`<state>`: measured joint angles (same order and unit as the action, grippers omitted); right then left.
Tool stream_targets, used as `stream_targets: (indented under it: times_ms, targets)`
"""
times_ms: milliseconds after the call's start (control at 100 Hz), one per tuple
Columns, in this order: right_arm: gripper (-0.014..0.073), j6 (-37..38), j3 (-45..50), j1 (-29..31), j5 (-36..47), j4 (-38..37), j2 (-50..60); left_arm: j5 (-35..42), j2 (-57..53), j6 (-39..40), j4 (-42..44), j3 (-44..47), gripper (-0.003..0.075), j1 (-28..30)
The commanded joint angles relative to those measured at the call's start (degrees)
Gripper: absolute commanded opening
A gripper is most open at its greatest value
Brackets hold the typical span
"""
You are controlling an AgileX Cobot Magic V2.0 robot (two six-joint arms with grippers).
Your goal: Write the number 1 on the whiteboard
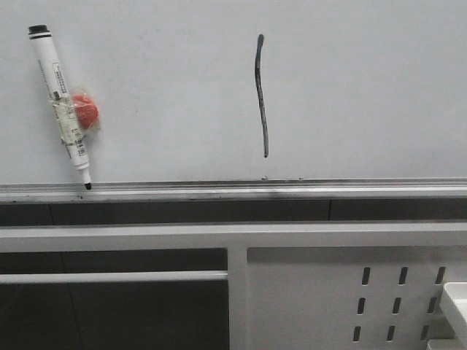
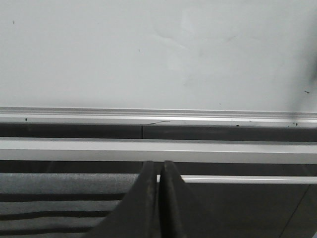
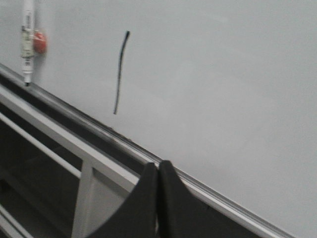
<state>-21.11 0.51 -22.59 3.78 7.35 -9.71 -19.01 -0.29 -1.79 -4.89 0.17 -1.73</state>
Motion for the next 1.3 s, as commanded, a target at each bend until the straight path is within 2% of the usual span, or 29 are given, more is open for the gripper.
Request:
stream_targets:
  times_ms: [0,110,200,370,510,640,1290]
  targets:
    - [-0.0069,5.31,0.68,6.89,-1.16,-1.58,2.07,3.80,-1.35,0.58,-0.66,1.99,-0.0020,0.03]
    - [-0.0069,11.70,0.68,17.72,-10.17,-1.58,5.59,3.80,-1.35,0.58,-0.66,1.99,-0.0020,0.03]
    - [-0.0069,12.40,0.68,24.54,-15.25,-2.10,8.84,3.80,-1.35,0.58,-0.66,1.99,-0.0020,0.03]
    - [-0.0069,14.51,0.68,31.90,-18.76,-5.51,11.48,3.80,-1.35,0.58,-0.66,1.99,-0.0020,0.03]
    - [-0.0069,22.59,0.68,32.55,-19.31,-10.58,11.48,3.80,-1.35,0.58,-0.66,1.99,-0.0020,0.03]
    - [-0.0069,22.57,0.68,32.55,-21.49,-10.58,11.48,3.80,-1.35,0.58,-0.66,1.99,-0.0020,0.03]
    - [-0.0069,21.97,0.68,32.55,-21.60,-10.48,11.48,3.80,-1.35,0.58,-0.66,1.99,-0.0020,0.03]
